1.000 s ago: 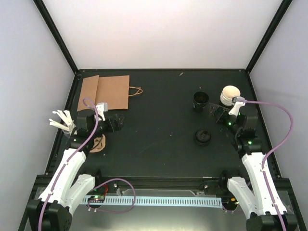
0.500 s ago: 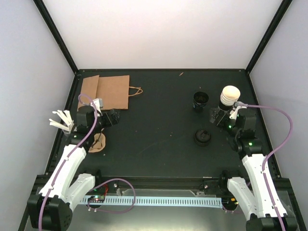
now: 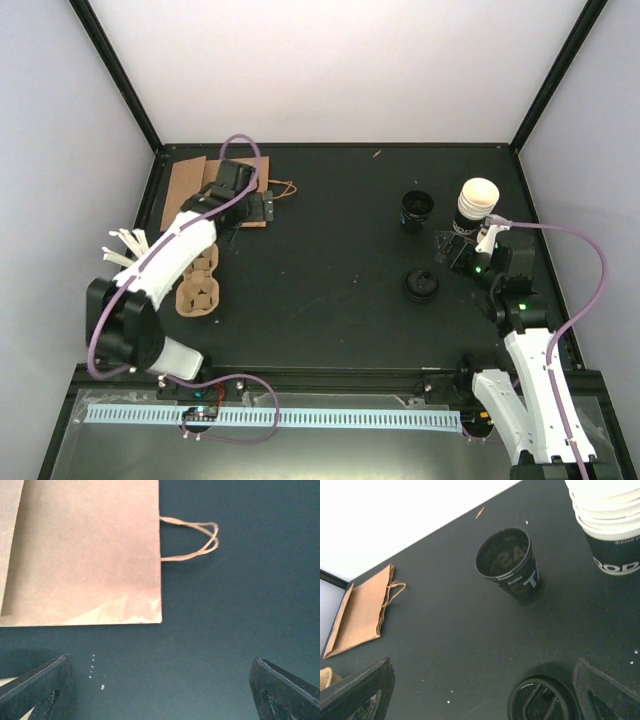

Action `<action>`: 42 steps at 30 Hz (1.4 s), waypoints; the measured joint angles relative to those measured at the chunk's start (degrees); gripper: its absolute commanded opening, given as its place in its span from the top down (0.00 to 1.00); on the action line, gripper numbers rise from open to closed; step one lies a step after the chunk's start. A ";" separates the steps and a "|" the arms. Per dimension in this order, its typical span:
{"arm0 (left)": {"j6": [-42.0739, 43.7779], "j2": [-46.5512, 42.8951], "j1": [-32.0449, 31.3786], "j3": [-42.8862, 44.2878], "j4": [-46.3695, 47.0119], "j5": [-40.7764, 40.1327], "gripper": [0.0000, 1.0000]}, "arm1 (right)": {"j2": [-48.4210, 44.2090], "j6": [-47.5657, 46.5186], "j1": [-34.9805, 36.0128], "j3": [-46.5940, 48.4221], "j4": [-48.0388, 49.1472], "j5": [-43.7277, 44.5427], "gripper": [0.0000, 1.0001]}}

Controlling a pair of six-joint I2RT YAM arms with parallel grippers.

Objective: Pack the takeout coffee

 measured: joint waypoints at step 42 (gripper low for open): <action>10.91 49.90 -5.90 38.27 -23.96 -26.93 0.25 | -2.60 -1.40 0.00 2.75 -2.34 -4.42 0.00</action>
